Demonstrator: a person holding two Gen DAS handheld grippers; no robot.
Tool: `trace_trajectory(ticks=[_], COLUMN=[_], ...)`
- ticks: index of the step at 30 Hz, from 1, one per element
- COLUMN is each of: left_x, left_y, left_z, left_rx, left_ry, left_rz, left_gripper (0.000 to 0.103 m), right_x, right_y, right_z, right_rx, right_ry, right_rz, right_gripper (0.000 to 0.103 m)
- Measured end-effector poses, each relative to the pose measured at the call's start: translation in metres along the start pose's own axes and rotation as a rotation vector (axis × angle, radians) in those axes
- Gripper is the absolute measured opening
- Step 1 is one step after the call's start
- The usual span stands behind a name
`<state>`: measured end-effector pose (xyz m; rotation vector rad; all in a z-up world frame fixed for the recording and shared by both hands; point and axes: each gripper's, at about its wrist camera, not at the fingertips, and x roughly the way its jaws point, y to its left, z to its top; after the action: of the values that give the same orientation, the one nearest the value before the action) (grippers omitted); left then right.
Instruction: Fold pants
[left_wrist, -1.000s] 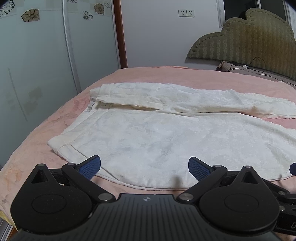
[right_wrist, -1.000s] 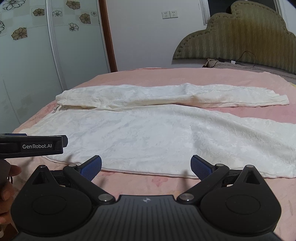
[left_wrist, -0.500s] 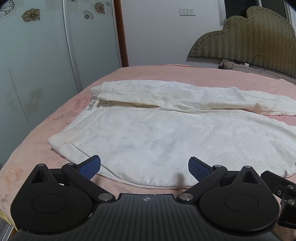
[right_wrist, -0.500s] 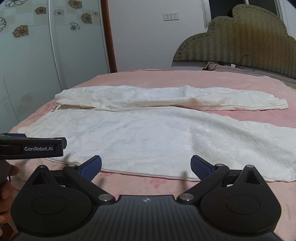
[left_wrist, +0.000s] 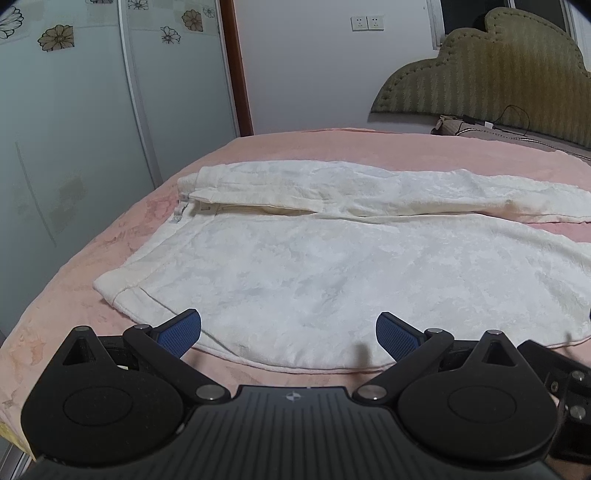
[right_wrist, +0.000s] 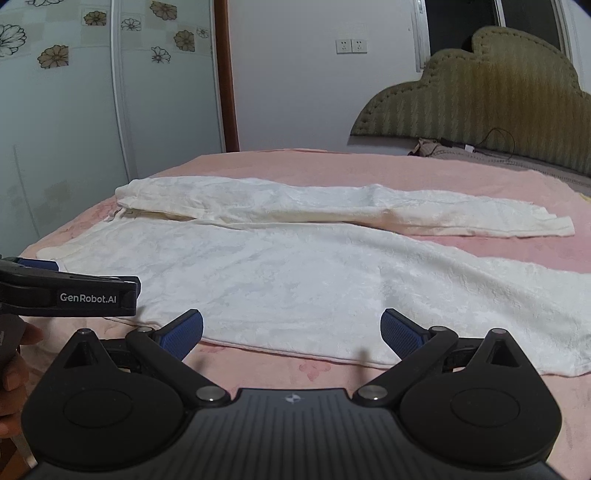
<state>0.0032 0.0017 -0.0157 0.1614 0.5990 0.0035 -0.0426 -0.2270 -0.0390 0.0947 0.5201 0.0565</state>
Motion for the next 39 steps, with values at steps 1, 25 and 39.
trace_trajectory(ticks=[1,25,39], left_x=[0.0,0.087,0.13], left_y=[0.0,0.046,0.046], left_z=[0.0,0.055,0.035], left_rx=[0.0,-0.146,-0.099], left_ry=[-0.001,0.001,0.041], left_rz=[0.0,0.132,0.154], left_gripper=[0.103,0.103,0.103], right_x=[0.0,0.087,0.315], right_y=[-0.001,-0.02,0.004], right_z=[-0.001,0.078,0.208], right_rx=[0.001,-0.205,-0.33], right_ry=[0.0,0.014,0.121], right_rz=[0.027,0.201,0.159], right_gripper=[0.103,0.103,0.102])
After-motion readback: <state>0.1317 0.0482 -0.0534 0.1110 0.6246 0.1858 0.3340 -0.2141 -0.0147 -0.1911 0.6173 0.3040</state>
